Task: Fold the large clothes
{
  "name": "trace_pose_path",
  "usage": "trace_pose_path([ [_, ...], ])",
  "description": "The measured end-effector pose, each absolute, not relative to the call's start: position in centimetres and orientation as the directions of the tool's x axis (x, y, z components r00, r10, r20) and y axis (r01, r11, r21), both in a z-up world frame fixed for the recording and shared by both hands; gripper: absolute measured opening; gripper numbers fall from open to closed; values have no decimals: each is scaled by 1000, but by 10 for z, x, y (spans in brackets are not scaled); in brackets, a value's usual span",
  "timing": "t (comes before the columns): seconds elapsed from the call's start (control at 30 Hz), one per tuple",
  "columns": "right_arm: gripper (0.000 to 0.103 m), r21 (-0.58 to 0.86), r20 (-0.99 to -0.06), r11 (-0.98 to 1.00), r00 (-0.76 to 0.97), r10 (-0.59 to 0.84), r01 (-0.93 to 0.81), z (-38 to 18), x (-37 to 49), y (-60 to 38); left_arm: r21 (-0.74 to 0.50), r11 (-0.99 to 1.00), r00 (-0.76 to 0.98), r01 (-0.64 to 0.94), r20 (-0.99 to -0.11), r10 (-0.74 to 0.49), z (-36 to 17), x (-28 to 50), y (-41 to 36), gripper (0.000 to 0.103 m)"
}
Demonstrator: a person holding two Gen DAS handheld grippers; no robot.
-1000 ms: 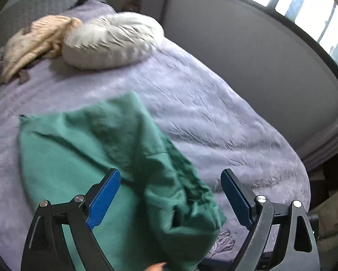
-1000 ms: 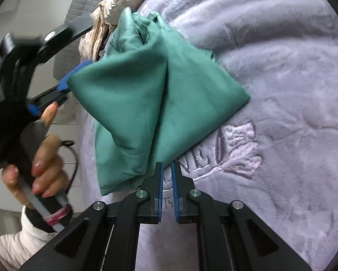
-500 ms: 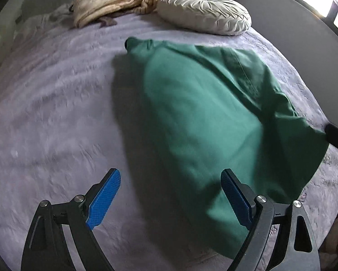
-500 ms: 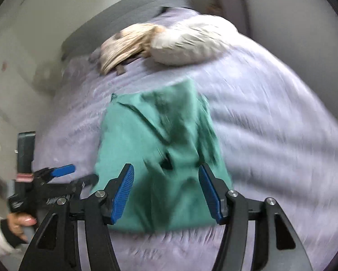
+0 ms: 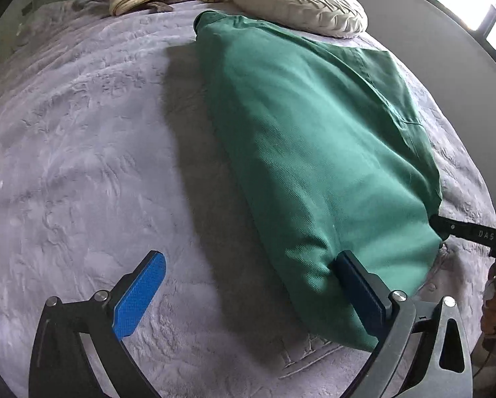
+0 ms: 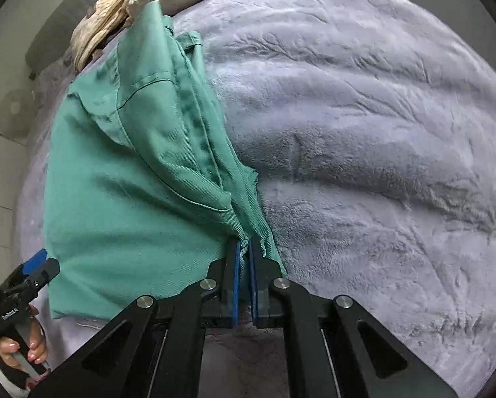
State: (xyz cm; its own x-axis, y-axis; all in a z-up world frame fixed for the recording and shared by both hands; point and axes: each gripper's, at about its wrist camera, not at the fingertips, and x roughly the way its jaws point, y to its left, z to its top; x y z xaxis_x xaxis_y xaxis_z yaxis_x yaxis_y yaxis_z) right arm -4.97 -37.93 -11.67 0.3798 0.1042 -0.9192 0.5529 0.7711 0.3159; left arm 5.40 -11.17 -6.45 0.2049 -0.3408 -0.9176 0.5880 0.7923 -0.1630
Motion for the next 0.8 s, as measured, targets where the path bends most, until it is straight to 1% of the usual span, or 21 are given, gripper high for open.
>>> trace_pose_path([
  [0.23,4,376,-908,731,385,168,569,-107,-72,-386,-152,799,203,582,-924,-323,-63,50,-106,103],
  [0.27,4,378,-908,731,383,172,569,-114,-66,-390,-157,804,196,574,-927,-321,-61,51,-105,102],
  [0.4,5,370,-912,741,369,176,561,-104,-83,-394,-153,807,197,571,-928,-315,-51,49,-100,102],
  [0.47,11,353,-921,740,351,167,573,-101,-88,-398,-158,808,186,568,-931,-313,-47,50,-95,102],
  [0.63,11,333,-931,703,338,138,628,-91,-109,-416,-195,847,184,495,-929,-322,-34,63,-78,102],
  [0.73,11,370,-911,690,390,137,622,-77,-112,-425,-218,871,185,441,-927,-326,-32,76,-74,102],
  [0.8,12,408,-892,686,422,160,602,-69,-105,-431,-238,882,182,408,-925,-334,-32,86,-76,102],
])
